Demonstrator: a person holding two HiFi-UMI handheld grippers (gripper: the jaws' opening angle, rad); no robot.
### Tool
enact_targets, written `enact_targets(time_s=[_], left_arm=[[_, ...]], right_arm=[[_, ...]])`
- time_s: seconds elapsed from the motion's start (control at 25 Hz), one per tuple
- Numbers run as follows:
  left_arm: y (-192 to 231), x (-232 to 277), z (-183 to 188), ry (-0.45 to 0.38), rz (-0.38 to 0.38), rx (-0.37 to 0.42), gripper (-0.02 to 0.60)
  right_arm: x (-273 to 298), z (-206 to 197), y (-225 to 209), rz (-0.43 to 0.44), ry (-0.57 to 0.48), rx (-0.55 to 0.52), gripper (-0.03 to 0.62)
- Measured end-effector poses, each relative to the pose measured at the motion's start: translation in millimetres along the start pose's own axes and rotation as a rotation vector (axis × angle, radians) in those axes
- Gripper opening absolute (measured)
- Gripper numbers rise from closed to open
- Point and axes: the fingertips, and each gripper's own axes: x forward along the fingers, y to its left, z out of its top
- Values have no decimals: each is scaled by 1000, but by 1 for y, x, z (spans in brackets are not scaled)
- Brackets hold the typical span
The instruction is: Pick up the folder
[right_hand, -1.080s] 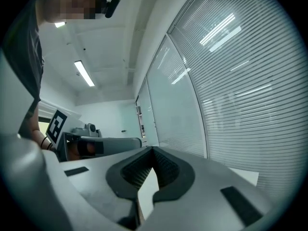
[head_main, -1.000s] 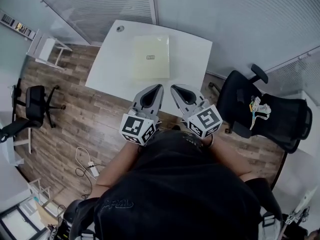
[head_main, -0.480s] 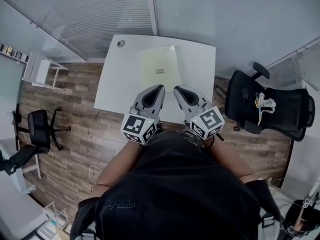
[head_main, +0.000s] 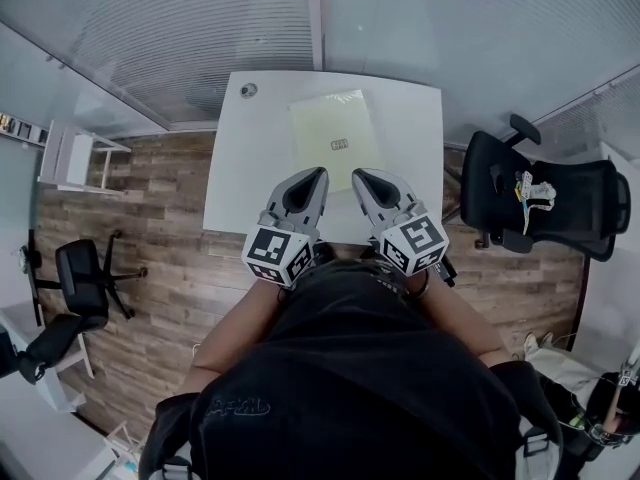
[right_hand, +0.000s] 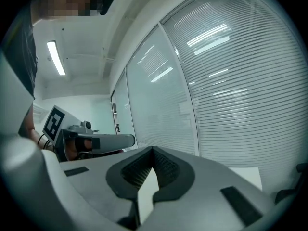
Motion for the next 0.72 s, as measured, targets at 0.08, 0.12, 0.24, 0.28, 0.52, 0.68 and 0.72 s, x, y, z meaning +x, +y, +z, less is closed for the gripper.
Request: enact_targets(time_s=[0.08,0.12,0.24,0.28,0.52,0.68,0.72], left_arm=[[6,2,-2,4,11,3,11],[9,4,-4,8,15,0,11],[20,12,-11,31,23,-20,11],[23,15,-14,39,30,-20,11],[48,36,-32,81,87,-52,11],[63,54,-46,109,114,-76,11],[66,58,-52,122,120,-79,11]], right_arm=[[2,-2,-2,-4,7,5,18],[4,-2,-3,-5,7,7,18],[8,-7,-10,-15,21,12,18],[9,-10,-14,-19,27,17,18],[25,-21,-45,-31,52,15,19],[37,-34,-72,-39,90,13,18],[39,-38,-79,-45,104,12,18]])
